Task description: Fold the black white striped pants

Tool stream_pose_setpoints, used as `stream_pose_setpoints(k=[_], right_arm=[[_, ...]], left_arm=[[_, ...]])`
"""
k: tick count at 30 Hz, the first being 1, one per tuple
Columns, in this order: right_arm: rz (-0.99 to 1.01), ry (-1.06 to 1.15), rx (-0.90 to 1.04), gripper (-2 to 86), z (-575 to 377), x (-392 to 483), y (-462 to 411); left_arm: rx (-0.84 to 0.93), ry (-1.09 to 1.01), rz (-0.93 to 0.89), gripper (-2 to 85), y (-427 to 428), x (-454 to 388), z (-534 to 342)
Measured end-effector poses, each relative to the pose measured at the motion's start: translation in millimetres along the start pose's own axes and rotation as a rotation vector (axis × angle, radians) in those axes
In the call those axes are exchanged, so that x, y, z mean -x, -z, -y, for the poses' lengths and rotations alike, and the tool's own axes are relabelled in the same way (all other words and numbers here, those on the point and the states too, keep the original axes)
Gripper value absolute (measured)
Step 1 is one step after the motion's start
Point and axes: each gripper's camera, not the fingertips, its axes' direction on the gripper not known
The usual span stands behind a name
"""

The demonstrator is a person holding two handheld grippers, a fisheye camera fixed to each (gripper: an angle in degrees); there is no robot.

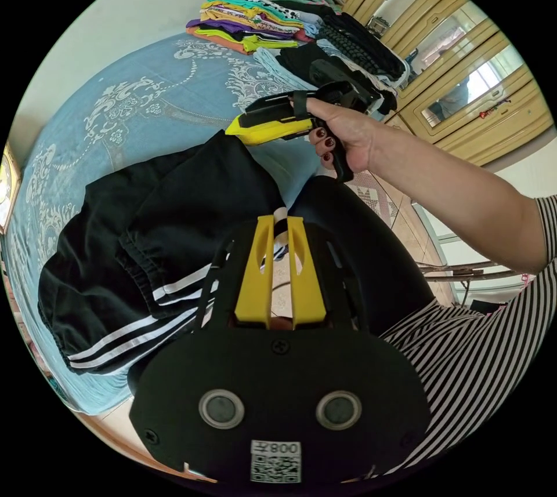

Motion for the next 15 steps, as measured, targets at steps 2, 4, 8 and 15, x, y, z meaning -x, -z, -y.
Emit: stream_pose_setpoints(k=[2,4,8,15], right_arm=[[0.022,-0.017,0.016,6.1,8,-6,-11],[0.044,-0.031,0.023,4.9,10,-11,-16],[0.050,-0.035,0.005,3.3,2,-20,-11],[0.030,-0.005,-0.093,2.8,-35,-22,21]], left_arm=[[0.008,-0.013,0.001,3.0,0,3,-5],[0.014,-0.018,0.000,2.9,0,8,-10],[0.011,-0.048,-0.026,2.9,3,16,-24],[-0.030,-0.165,-0.134,2.9,11,23,-62]])
